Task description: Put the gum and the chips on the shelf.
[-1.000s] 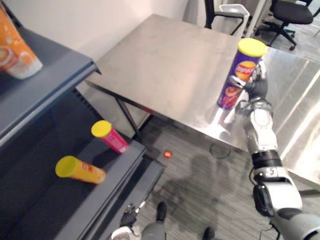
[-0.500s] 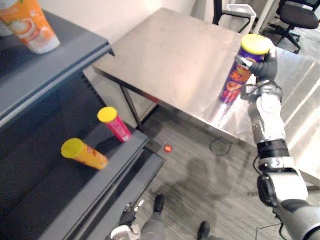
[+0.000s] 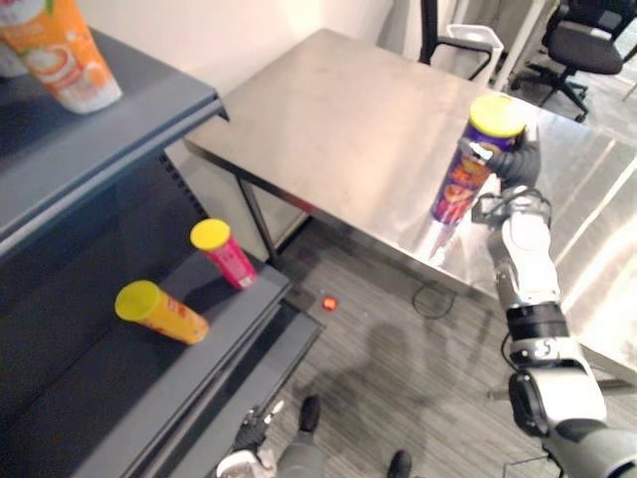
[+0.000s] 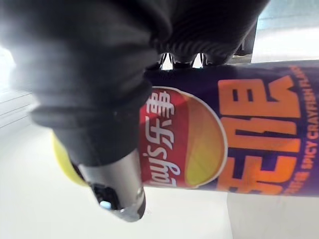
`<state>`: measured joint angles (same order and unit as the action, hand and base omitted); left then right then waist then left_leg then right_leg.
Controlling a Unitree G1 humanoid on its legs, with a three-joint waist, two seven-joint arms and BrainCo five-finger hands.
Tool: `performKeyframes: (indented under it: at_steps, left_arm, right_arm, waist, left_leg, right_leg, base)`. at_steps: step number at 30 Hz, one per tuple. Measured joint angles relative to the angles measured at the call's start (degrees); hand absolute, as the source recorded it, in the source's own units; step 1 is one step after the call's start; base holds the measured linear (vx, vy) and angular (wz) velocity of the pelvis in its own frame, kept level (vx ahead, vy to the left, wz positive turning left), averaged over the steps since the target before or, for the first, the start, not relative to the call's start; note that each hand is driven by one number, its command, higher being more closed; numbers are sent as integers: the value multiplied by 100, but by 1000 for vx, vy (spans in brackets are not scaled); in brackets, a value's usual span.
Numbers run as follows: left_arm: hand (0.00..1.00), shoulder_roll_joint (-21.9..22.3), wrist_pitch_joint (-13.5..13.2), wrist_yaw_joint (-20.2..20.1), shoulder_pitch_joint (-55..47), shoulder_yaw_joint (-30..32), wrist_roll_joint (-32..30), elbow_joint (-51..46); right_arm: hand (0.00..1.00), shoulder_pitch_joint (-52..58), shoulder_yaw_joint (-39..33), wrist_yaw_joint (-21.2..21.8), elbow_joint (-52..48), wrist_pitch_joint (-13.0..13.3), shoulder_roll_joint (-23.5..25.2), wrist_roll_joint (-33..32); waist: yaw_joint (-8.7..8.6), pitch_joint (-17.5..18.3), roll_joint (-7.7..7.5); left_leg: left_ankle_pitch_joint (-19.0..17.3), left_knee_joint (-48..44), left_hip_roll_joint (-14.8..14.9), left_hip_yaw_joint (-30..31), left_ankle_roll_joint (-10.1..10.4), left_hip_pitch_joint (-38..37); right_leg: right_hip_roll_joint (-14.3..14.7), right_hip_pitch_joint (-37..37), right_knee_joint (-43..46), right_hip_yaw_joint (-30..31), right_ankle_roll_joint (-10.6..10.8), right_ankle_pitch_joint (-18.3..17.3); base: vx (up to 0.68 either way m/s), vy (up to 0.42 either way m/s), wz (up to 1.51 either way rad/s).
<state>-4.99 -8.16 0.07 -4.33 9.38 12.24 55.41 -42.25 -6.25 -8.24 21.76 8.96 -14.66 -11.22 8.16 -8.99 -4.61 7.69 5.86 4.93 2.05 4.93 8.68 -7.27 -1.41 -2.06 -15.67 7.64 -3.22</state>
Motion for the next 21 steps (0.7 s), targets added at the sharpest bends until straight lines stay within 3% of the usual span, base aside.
performKeyframes:
  at_steps: [4, 10, 16, 21]
  left_arm:
    - [0, -30, 0, 10, -1, 12, -8, 42]
    - [0, -99, 11, 15, -46, 138, -269, 61]
    - [0, -150, 78, 83, -211, 180, -471, 124]
    - [0, -165, 117, 76, -267, 177, -633, 174]
  right_arm:
    - [100, 473, -4, -3, -476, -20, 1, 2]
    - [100, 1123, -133, 68, -2195, 36, 1, -1]
    - [100, 1723, -471, 224, -3324, 372, -8, -15]
    - [100, 2305, -717, 393, -3834, 428, -99, -151]
  waist:
    - [-9, 70, -73]
    - [-69, 235, -230]
    - [-320, 559, -243]
    - [-364, 687, -208]
  left_leg:
    - [1, 11, 3, -18, -1, -5]
    - [-18, 0, 25, -155, 17, -141]
    - [-54, 9, 38, -249, 29, -246]
    - [-126, 11, 57, -308, 48, -400]
  right_leg:
    - [-1, 13, 12, 38, -6, 6]
    - [-2, -33, 12, 181, -6, 8]
    - [-3, -97, 16, 236, -6, 7]
    - [-12, -103, 150, 352, -41, -30]
  base:
    - [-44, 11, -3]
    - [9, -2, -12]
    - [1, -5, -6]
    - [-23, -4, -14]
